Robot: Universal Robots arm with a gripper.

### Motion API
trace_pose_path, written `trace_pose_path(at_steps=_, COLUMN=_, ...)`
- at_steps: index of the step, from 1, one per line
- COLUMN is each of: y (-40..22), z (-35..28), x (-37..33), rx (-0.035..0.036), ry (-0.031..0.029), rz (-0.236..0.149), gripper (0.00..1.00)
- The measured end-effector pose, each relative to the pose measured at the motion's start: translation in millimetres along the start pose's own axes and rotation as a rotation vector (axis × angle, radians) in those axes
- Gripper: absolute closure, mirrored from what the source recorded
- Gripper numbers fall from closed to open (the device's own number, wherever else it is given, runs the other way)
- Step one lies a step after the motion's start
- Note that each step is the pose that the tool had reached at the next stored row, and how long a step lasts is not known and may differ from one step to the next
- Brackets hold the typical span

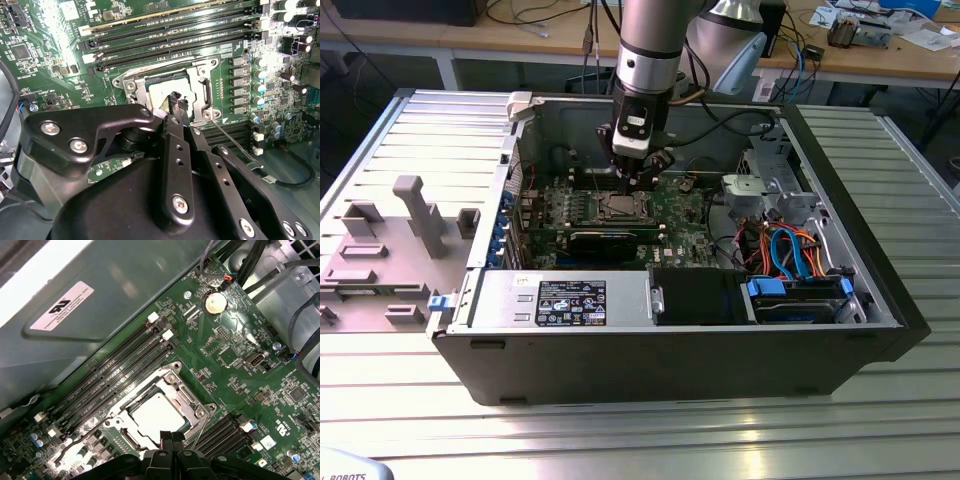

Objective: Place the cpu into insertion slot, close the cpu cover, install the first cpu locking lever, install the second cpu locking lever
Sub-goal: 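Install the first cpu locking lever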

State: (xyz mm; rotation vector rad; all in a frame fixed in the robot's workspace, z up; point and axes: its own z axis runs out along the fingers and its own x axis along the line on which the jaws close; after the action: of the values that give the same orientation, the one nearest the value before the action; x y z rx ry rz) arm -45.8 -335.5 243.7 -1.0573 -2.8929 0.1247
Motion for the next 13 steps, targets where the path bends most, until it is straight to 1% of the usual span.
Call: trace_pose_path(at_steps=13, y=0.0, z=0.0, x=0.0, rx=0.0002, ry=-0.001, rz=-0.01, gripper=0.89)
